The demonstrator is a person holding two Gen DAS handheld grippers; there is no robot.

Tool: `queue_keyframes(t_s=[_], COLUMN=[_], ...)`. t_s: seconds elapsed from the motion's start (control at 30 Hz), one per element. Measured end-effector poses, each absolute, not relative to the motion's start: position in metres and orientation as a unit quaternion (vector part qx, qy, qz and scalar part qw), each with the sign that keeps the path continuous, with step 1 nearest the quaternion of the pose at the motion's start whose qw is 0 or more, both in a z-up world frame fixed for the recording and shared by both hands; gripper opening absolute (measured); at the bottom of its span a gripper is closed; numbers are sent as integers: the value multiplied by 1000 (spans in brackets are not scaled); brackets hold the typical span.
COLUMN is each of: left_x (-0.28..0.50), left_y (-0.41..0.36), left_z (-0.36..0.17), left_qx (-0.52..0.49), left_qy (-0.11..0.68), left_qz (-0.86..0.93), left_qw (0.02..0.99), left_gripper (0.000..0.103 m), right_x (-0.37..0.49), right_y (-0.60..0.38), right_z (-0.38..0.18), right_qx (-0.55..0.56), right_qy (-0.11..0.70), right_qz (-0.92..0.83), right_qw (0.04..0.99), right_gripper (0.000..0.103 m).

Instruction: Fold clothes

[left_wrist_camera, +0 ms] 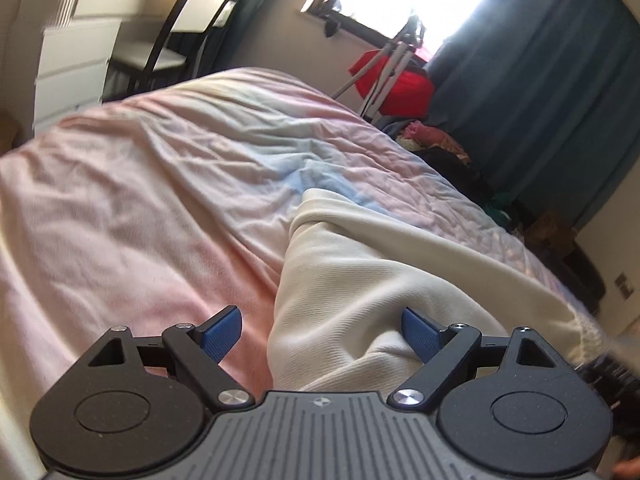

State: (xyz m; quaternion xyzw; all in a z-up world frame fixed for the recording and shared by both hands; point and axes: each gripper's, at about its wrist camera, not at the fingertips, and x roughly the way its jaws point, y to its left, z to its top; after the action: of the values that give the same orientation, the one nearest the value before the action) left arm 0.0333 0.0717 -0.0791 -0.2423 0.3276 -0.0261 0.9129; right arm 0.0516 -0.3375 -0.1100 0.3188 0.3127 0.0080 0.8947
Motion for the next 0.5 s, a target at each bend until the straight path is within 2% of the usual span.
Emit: queue_keyframes(t_s=[0.07,0.13,0.3,0.43,0.5], left_x=[35,37,49,54,53], left_y=[74,75,78,79,79], left_z=[-81,-84,-99,-109,-109], left_qx=[-256,-271,-317,-343,-340], left_qy=[331,336,356,361,357], left_qz=[-28,-35,-63,-70,-73], left_qw=[908,901,877,865,867], left_gripper=[89,89,89,87,80], right_x=[58,65,73,72,70], right_y=[-338,-338,-338,-329,-323], right_z=[-121,-132,-142,-138,-134], right_qx=[327,335,353,315,290], right_qy=[331,350,364,374,377], right_qz=[11,13,41,45,41], right_qw=[885,875,861,871,879], right_gripper=[84,94,97,95,80])
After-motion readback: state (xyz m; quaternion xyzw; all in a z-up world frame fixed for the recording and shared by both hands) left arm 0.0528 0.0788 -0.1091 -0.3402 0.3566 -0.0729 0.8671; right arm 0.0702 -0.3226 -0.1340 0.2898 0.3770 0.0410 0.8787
